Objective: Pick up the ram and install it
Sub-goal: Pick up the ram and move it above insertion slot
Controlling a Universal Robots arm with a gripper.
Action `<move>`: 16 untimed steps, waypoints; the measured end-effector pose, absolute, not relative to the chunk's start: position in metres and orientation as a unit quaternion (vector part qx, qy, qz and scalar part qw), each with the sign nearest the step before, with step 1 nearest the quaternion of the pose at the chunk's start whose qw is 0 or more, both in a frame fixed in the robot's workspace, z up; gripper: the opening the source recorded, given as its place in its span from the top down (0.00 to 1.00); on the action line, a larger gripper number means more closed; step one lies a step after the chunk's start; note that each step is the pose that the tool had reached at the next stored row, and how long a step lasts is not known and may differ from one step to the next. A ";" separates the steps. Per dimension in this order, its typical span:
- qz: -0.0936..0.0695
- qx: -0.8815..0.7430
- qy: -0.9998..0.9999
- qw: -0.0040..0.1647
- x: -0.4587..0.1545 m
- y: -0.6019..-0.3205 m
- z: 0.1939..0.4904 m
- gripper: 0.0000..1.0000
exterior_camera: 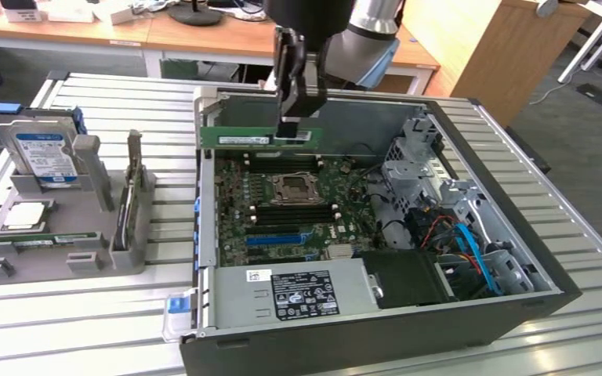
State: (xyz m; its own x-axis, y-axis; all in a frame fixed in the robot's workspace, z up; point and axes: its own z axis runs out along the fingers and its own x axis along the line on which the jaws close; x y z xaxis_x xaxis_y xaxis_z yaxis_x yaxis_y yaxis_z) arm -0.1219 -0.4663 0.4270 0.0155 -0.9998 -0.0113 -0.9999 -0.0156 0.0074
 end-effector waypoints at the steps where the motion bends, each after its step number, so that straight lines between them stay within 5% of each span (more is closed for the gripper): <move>1: 0.007 -0.713 0.701 0.001 -0.117 -0.466 0.427 0.88; 16: 0.007 -0.714 0.700 0.001 -0.053 -0.466 0.427 0.88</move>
